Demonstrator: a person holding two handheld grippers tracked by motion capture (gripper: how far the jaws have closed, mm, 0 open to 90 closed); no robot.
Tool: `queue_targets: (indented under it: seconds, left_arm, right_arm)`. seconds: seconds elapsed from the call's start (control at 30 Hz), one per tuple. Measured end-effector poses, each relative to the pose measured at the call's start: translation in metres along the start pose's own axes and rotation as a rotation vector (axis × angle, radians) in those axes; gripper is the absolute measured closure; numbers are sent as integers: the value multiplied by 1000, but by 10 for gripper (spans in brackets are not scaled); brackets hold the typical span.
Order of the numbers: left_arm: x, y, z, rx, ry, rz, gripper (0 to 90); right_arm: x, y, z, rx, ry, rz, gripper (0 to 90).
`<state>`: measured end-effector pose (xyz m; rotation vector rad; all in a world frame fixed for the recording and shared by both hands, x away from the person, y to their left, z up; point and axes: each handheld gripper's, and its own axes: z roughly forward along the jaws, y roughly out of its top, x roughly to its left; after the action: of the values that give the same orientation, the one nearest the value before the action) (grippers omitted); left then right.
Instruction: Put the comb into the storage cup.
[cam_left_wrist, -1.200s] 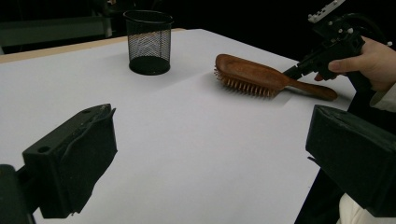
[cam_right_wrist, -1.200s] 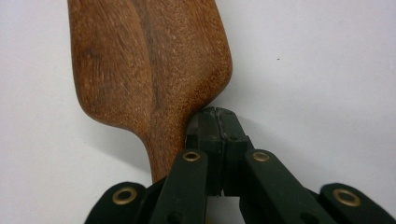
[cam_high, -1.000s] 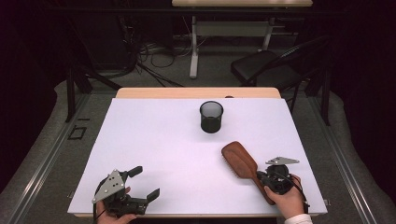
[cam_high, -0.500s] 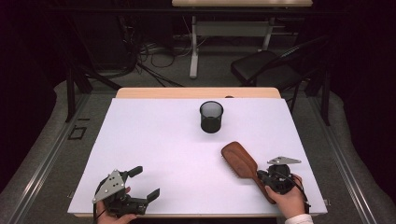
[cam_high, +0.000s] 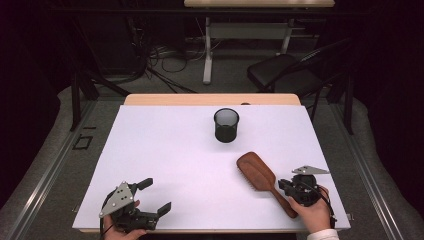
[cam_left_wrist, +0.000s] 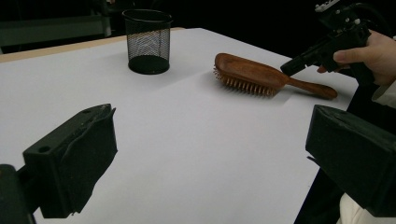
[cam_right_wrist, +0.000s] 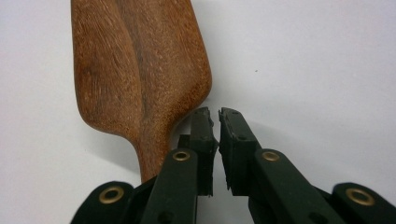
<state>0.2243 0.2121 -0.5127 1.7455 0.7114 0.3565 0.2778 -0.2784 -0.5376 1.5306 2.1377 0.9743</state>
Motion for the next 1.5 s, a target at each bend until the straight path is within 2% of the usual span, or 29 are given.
queue_targets:
  seconds: [0.47,0.63,0.83,1.07,1.17,1.5]
  left_arm:
    - [0,0,0,-1,-1,-1,19]
    - [0,0,0,0,3,-1,19]
    - [0,0,0,-1,1,-2,19]
    - [1,0,0,-3,-8,-5,19]
    - [1,0,0,3,-10,-4,19]
    - [2,-1,1,3,1,-13,19]
  right_arm:
    - [2,3,-12,-41,-11,-12,760]
    - [0,4,-13,-49,-2,-1,726]
    - [2,5,-15,-59,4,-12,686]
    - [3,7,-20,-69,36,-5,534]
    - [4,8,-21,-55,61,9,486]
    - [14,12,-22,-47,63,-51,381]
